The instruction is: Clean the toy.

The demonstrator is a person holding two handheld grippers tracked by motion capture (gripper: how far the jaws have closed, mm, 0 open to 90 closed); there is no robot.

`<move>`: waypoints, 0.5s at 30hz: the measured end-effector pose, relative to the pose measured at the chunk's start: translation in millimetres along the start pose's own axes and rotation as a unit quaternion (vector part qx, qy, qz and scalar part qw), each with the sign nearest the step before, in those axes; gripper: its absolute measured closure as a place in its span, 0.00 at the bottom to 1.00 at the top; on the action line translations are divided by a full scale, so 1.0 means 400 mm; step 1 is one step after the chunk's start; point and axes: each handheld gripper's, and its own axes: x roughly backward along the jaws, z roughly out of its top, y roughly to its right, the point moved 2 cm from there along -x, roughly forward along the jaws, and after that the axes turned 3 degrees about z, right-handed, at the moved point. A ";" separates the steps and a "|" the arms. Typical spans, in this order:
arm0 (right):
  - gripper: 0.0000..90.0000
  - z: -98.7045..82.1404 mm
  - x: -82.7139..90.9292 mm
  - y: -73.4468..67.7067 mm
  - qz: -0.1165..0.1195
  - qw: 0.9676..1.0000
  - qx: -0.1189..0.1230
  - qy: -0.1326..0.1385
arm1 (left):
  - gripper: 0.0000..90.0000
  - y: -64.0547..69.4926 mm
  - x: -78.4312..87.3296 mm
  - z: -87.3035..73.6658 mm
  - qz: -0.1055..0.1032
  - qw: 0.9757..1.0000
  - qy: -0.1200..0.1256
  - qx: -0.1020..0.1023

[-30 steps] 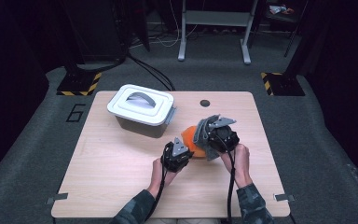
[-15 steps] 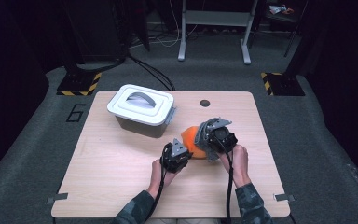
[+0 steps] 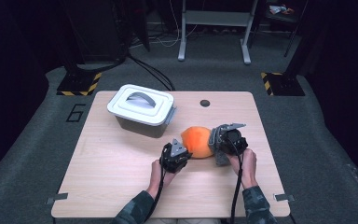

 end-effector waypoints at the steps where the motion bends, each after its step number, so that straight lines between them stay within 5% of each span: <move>1: 0.79 -0.003 -0.005 0.004 -0.003 1.000 0.001 -0.002 | 0.90 0.000 0.000 0.000 -0.001 1.000 0.000 0.000; 10: 0.78 -0.029 -0.043 0.026 -0.007 0.999 -0.015 -0.040 | 0.90 -0.004 0.000 -0.002 -0.003 1.000 -0.001 0.002; 15: 0.78 -0.015 0.000 0.030 -0.012 1.000 -0.014 -0.013 | 0.90 -0.007 0.001 -0.004 -0.003 1.000 0.000 0.003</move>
